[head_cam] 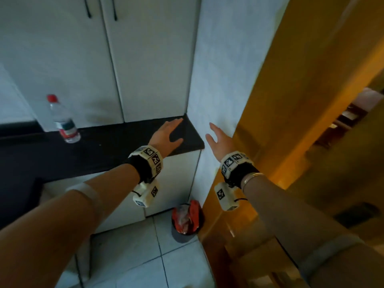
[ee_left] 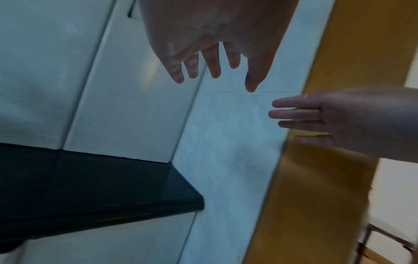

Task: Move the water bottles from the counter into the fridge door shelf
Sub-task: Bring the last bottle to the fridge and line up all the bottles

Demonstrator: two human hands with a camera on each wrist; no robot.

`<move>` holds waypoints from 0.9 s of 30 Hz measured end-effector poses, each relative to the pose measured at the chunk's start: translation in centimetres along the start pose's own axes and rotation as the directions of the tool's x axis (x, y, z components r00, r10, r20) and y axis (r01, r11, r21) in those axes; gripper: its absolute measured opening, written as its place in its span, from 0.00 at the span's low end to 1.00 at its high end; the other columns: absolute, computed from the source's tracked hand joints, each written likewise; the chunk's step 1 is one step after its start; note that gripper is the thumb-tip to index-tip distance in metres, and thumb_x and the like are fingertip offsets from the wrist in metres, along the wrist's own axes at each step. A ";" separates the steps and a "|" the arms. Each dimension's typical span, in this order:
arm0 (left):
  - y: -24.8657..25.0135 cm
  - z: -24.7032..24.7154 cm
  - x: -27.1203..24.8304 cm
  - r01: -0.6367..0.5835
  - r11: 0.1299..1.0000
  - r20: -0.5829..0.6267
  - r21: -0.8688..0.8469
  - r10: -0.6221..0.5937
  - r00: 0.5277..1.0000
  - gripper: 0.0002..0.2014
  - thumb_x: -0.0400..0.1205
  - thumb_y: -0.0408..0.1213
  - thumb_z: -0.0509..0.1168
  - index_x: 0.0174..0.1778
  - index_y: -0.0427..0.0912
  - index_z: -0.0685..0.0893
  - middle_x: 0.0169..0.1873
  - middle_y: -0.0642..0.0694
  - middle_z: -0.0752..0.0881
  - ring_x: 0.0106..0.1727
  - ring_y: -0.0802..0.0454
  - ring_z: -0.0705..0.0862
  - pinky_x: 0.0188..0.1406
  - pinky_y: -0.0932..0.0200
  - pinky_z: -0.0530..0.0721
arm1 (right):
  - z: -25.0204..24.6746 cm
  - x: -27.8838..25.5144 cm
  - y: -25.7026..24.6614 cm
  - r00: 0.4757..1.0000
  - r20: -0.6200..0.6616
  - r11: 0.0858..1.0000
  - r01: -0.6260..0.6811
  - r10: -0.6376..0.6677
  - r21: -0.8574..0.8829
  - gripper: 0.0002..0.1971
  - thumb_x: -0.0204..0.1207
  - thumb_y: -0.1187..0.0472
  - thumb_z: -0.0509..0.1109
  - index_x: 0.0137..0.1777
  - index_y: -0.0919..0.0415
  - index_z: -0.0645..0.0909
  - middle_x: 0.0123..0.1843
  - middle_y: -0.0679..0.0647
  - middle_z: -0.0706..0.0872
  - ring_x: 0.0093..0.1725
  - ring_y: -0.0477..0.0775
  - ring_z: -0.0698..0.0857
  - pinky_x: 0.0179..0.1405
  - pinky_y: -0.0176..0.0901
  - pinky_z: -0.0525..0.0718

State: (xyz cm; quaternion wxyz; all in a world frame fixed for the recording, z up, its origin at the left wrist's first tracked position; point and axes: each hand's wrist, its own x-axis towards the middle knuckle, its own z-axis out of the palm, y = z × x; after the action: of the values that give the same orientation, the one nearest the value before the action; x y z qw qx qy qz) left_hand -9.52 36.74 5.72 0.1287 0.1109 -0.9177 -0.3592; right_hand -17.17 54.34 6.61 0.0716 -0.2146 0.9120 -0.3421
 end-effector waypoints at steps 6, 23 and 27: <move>-7.1 -5.3 1.3 0.101 0.994 -0.114 0.039 -0.096 0.989 0.32 0.79 0.39 0.66 0.78 0.50 0.62 0.78 0.46 0.67 0.78 0.48 0.66 0.77 0.53 0.64 | 6.1 6.1 -5.7 0.982 0.072 0.985 0.173 -0.174 0.027 0.25 0.83 0.53 0.58 0.79 0.55 0.62 0.80 0.58 0.68 0.80 0.58 0.65 0.79 0.52 0.65; -28.0 -21.5 3.2 0.296 0.955 -0.243 -0.008 -0.289 0.926 0.32 0.79 0.34 0.66 0.78 0.50 0.62 0.78 0.43 0.66 0.78 0.45 0.66 0.74 0.50 0.67 | 27.0 15.5 -24.8 0.921 0.225 0.948 0.306 -0.317 0.083 0.26 0.82 0.56 0.60 0.79 0.58 0.61 0.79 0.56 0.68 0.78 0.55 0.68 0.75 0.46 0.67; -31.6 -23.1 3.9 0.341 0.940 -0.289 -0.014 -0.331 0.898 0.32 0.78 0.34 0.67 0.78 0.49 0.63 0.77 0.44 0.68 0.77 0.45 0.69 0.74 0.50 0.68 | 30.6 17.5 -27.4 0.914 0.252 0.948 0.307 -0.318 0.082 0.26 0.81 0.57 0.62 0.79 0.57 0.61 0.80 0.55 0.68 0.78 0.55 0.68 0.76 0.48 0.66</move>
State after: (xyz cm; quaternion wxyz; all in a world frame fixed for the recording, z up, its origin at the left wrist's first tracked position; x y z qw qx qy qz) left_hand -2.34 -1.65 1.02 0.1946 0.3209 -0.8627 -0.3390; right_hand -14.99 9.98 1.73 0.1404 -0.3994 0.8413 -0.3362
